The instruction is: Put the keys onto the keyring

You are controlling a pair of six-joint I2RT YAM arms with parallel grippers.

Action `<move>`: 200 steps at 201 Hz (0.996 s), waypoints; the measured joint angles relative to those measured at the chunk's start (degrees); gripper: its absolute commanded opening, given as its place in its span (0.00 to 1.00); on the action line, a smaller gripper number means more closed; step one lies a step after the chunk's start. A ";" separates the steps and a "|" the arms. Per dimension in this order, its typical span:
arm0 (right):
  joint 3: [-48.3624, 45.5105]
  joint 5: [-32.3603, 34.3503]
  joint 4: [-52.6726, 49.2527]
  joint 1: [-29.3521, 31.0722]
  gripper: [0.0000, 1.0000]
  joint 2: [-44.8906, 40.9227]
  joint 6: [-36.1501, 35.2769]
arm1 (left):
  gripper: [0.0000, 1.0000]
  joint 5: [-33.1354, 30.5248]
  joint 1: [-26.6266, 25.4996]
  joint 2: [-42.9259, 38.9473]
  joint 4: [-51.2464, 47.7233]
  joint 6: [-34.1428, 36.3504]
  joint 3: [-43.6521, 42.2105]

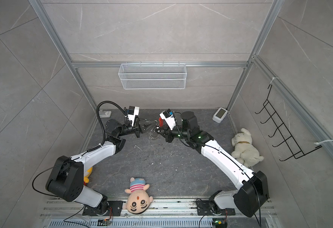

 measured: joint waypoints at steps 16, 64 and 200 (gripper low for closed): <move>0.00 0.94 0.11 0.63 0.00 0.00 0.09 | 0.00 -0.39 -0.20 0.00 0.24 -0.15 -0.07; 0.83 2.45 0.50 1.57 0.26 1.66 0.07 | 0.00 -2.69 -1.07 0.74 1.40 -0.17 -0.39; -1.62 4.92 -9.44 -3.91 0.42 -12.39 -2.19 | 0.00 -1.68 -2.10 1.27 4.28 -0.35 -2.23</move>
